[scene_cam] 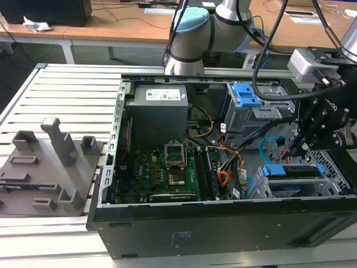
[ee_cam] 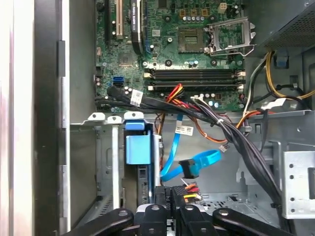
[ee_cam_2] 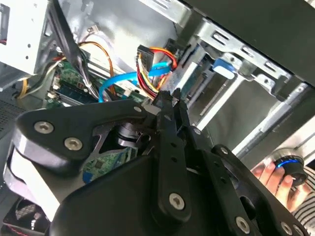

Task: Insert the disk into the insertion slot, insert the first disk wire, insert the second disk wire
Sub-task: 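Insert the first disk wire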

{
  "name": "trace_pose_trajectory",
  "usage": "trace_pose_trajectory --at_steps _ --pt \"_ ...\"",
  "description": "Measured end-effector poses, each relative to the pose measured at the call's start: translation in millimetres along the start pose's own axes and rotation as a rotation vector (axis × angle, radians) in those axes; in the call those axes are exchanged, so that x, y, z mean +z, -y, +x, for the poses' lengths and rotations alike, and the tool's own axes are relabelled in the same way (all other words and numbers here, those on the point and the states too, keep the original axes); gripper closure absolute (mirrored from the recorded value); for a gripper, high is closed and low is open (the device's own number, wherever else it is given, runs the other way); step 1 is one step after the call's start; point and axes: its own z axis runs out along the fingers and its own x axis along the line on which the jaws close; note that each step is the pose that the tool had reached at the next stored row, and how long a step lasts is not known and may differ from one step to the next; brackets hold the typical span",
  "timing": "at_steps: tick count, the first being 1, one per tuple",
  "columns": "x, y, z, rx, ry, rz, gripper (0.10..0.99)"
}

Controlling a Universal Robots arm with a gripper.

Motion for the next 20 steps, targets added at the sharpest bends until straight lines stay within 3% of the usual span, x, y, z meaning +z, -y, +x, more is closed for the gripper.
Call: trace_pose_trajectory --at_steps 3,6,20 --pt "2.0 4.1 10.3 0.000 0.0000 0.000 0.918" --pt "6.9 13.8 10.3 0.000 -0.0002 0.000 0.918" --pt "13.9 19.3 12.3 0.000 -0.0002 0.000 0.918"
